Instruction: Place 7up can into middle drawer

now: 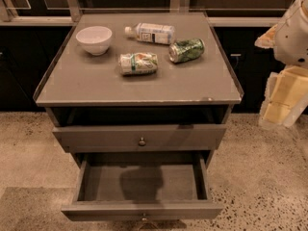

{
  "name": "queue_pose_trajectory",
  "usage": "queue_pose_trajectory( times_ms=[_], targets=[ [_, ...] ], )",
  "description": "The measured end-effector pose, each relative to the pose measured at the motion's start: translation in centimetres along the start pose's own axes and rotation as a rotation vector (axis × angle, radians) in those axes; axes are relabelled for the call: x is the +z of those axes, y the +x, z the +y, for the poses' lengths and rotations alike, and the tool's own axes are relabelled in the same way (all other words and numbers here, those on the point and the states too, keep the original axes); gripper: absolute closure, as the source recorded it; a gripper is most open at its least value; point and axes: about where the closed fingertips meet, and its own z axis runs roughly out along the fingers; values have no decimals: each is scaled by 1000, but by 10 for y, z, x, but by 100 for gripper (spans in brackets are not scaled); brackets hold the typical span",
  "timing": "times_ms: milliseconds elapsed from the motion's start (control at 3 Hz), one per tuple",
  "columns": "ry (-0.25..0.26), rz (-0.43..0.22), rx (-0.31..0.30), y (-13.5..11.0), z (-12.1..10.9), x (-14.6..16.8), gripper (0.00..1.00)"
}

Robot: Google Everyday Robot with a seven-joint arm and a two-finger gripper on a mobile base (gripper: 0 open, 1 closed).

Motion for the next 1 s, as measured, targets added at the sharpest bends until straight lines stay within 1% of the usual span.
queue_pose_trajectory(
  times_ms=[333, 667, 1000],
  targets=[
    [0, 0, 0, 0, 0, 0, 0],
    [11, -29, -19, -6, -15, 4, 0],
    [12, -122, -65, -33, -52, 24, 0]
  ],
)
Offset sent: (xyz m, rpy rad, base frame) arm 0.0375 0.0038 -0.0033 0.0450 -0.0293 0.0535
